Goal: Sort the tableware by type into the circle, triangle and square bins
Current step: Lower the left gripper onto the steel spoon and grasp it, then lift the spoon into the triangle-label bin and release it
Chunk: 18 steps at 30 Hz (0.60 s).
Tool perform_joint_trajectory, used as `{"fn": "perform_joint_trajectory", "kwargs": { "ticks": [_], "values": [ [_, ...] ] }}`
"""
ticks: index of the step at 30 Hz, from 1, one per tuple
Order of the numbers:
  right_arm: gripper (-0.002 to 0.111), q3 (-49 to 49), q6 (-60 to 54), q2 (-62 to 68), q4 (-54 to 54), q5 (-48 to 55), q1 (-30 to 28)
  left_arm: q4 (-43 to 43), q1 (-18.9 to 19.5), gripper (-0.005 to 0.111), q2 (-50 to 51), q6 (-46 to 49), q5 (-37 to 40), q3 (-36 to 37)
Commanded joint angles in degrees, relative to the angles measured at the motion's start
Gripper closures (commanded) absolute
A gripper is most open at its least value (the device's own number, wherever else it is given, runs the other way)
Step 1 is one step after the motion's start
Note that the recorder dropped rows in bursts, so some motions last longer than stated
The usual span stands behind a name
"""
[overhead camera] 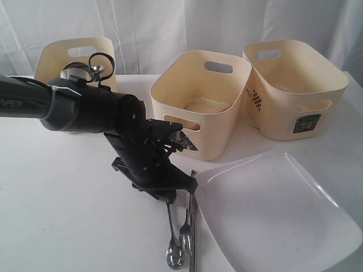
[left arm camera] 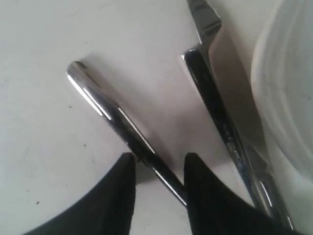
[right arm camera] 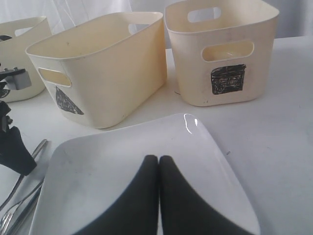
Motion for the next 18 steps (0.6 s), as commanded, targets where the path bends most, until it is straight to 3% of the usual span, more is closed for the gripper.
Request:
{"fn": "perform_joint_trajectory", "kwargs": {
  "ticks": [1, 5, 11, 18],
  "values": [
    [0.108, 0.4, -0.2, -0.3, 0.1, -0.8, 0.1, 2.1, -0.1, 0.075, 2.9, -1.7, 7.0, 0.9],
    [0.108, 0.4, -0.2, -0.3, 0.1, -0.8, 0.1, 2.4, -0.1, 0.084, 3.5, -1.7, 7.1, 0.9],
    [0.108, 0.4, -0.2, -0.3, 0.1, -0.8, 0.1, 6.9, 0.1, 0.107, 3.1, -1.5, 9.5, -1.1],
    [0.108, 0.4, -0.2, -0.3, 0.1, -0.8, 0.1, 9.5, 0.1, 0.107, 2.8, -1.3, 12.2, -3.4]
  ]
}}
